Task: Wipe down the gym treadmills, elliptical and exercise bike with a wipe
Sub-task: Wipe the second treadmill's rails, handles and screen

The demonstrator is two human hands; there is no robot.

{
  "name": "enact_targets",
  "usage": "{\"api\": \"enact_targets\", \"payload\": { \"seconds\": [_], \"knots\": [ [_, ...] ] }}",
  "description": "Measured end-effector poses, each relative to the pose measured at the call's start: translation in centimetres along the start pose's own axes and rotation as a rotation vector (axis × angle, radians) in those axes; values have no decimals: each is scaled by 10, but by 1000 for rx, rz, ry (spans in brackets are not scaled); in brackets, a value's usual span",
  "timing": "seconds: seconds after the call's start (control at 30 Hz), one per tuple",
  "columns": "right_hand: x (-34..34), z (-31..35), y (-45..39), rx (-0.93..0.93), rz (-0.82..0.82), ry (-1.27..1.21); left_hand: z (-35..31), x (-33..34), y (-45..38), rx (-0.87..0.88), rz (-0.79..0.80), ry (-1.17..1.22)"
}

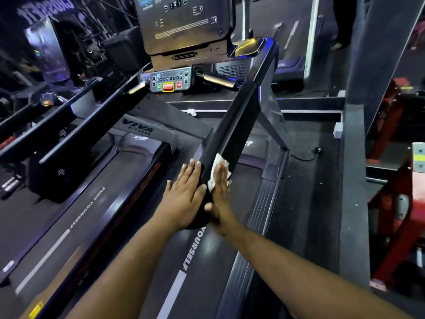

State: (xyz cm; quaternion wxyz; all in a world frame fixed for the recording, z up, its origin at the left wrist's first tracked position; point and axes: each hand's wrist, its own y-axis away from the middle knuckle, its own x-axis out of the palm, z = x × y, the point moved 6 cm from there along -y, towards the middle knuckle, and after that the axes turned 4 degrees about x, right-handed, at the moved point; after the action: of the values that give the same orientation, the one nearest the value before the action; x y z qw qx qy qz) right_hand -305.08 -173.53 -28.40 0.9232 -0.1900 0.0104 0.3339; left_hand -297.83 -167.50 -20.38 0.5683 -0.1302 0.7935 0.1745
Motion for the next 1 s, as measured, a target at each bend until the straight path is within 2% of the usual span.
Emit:
{"api": "enact_targets", "payload": {
  "seconds": [0.1, 0.17, 0.33, 0.43, 0.53, 0.63, 0.83, 0.9, 1.0],
  "knots": [
    [-28, -30, -45, 243, -136, -145, -4, -2, -6, 3, 7, -16],
    [-37, -37, -59, 346, -156, -175, -6, -3, -9, 4, 1, -18],
    [-16, -5, -32, 106, -61, -80, -11, -4, -30, 9, -6, -30],
    [-29, -11, -56, 50, -78, -50, -18, -5, -49, 22, -8, -37],
    [-62, -35, -110, 138, -159, -39, -23, -7, -63, 36, -14, -50],
    [-80, -44, -141, 223, -151, -40, -25, -6, -74, 42, -19, -48],
    [-51, -20, -97, -29, -24, 26, -26, -5, -83, 38, -6, -72],
    [-64, -31, -121, -45, -71, 22, -26, -5, -85, 40, -10, -69],
    [-95, -57, -177, 103, -197, -10, -24, -4, -86, 43, -24, -66]
  ]
}}
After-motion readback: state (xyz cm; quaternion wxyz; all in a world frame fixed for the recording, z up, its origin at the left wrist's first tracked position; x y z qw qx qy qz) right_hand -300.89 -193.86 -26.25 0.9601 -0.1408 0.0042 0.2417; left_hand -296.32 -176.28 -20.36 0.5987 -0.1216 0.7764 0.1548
